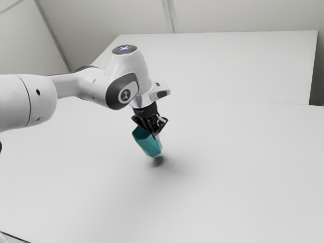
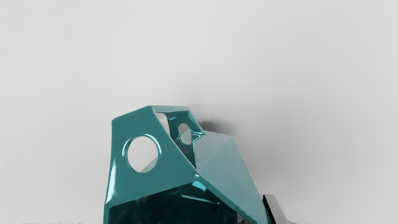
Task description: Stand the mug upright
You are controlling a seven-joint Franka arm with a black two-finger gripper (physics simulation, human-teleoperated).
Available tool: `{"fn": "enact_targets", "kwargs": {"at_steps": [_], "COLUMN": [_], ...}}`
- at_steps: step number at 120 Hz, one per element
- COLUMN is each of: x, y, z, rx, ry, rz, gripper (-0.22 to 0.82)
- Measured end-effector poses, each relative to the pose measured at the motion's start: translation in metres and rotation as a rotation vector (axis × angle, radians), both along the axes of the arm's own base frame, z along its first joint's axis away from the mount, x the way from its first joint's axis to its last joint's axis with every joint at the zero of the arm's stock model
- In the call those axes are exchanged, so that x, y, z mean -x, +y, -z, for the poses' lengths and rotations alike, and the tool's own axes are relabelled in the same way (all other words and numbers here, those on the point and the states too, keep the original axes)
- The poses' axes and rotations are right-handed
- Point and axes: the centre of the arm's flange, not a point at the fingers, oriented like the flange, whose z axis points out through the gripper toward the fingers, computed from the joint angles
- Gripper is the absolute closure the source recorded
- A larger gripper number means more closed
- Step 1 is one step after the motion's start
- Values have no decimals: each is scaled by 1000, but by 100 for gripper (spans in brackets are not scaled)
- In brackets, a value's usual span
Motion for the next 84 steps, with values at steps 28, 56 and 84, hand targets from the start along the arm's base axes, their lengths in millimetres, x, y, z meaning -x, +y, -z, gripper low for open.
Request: {"fn": "enact_targets", "kwargs": {"at_steps": [28, 56, 84], "x": [-4, 9, 19], "y": [25, 6, 16], "z": [11, 25, 37], "rx": [-31, -45, -57], "ry": [37, 95, 146], "rz": [-28, -5, -37], "gripper": [79, 79, 79]}}
